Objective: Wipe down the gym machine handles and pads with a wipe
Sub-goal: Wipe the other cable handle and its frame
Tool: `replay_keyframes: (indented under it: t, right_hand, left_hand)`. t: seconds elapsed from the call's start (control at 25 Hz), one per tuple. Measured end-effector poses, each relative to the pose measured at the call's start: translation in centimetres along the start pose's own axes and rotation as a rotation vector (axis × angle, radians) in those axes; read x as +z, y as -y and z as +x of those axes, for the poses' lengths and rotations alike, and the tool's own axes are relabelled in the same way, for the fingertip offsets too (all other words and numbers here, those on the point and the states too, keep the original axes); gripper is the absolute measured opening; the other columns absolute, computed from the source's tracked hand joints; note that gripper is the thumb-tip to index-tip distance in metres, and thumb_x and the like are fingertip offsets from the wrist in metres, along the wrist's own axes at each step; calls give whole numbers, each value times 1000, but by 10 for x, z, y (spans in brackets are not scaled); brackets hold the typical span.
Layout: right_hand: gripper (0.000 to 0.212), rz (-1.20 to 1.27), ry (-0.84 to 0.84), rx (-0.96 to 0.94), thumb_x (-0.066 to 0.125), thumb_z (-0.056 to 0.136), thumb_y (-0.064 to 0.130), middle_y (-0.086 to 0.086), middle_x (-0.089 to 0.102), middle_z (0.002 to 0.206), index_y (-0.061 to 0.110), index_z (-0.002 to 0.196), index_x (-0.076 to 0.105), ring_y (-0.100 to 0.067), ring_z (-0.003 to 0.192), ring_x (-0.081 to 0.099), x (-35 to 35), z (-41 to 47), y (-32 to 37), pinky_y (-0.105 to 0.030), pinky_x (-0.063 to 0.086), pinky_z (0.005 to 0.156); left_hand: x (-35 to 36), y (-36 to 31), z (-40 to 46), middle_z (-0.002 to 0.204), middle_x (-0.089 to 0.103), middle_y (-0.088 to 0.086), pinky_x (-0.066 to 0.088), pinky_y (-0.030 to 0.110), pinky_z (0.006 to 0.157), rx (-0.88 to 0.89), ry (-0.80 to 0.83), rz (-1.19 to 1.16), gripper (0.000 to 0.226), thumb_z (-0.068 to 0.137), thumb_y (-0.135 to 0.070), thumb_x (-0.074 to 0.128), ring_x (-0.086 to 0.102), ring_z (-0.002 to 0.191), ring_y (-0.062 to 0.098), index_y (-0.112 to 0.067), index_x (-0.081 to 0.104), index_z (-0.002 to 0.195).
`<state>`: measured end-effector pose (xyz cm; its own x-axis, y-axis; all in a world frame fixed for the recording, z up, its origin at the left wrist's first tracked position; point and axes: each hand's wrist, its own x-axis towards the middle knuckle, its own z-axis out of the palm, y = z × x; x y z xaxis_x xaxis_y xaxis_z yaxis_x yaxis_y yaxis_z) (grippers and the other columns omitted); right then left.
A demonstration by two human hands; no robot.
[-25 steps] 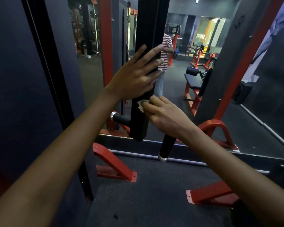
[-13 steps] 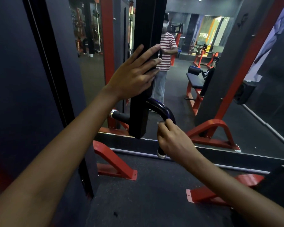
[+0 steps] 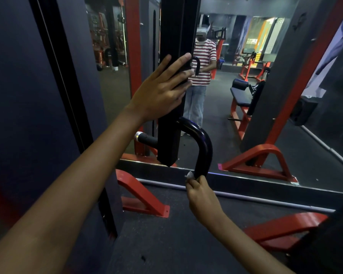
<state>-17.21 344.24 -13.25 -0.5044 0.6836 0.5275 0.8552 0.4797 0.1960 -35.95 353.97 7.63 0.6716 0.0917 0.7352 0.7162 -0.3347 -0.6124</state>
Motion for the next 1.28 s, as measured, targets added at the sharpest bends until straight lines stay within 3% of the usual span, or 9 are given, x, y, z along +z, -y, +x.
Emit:
replay_keyframes:
  t: [0.16,0.36,0.48,0.6,0.68,0.76,0.88,1.2,1.28]
  right_hand:
    - [28,665,82,134,62,73,-6,0,73,93,13,90,74,-15,87,62,-19,-1,-28,-14,49,77]
    - [23,1328,-121,379,59,87,-2,5,73,84,16,92,73,-4,75,64,-67,27,-90,-16,49,68]
    - [18,1317,-262,484,55,90,-4,6,71,78,8,91,69,0,68,61,-64,53,-137,-16,48,63]
    - [12,1293,-214,524,56,91,3,-5,69,79,7,93,67,-13,69,64,-56,66,-183,-30,55,57]
    - [8,1235,-160,483,62,88,7,-4,69,78,11,91,68,-14,69,64,-52,67,-207,-31,56,59]
    - [10,1125,-106,422,67,84,9,1,69,79,18,87,68,-10,72,64,-49,71,-236,-18,54,63]
    - [7,1029,-23,370,69,83,10,3,67,81,15,86,67,1,69,58,-41,83,-271,-2,42,51]
    - [12,1002,118,322,72,80,19,0,66,71,13,75,64,-13,69,63,23,115,-306,-22,46,60]
    - [13,1022,152,317,72,81,21,1,65,68,15,74,63,-9,64,62,49,130,-310,-18,46,58]
  left_hand:
    - [-1,-4,1,134,56,7,28,51,112,-20,2,-9,28,98,-16,45,36,136,33,-8,66,114]
    - [-1,-29,1,132,55,18,18,46,116,-84,166,1,35,91,-12,47,42,132,33,2,60,120]
    - [-3,-55,21,124,58,19,38,41,106,-133,341,-87,37,88,-15,49,56,114,33,1,58,120]
    - [5,-90,46,117,58,8,54,42,77,-450,469,-300,36,91,-26,51,58,106,25,-9,58,122]
    - [19,-107,53,119,57,4,52,42,83,-634,534,-384,38,92,-31,51,56,110,22,-12,57,124]
    - [36,-123,63,122,57,5,49,40,92,-719,595,-404,41,91,-33,53,55,114,21,-11,56,126]
    - [56,-146,77,119,60,8,46,40,96,-861,590,-436,46,88,-35,57,56,114,22,-7,58,124]
    - [128,-214,64,116,63,10,39,23,94,-1288,608,-495,40,84,-23,66,58,110,22,-6,61,120]
    - [152,-216,53,115,63,9,37,16,87,-1371,578,-477,39,83,-21,66,59,106,20,-6,62,119]
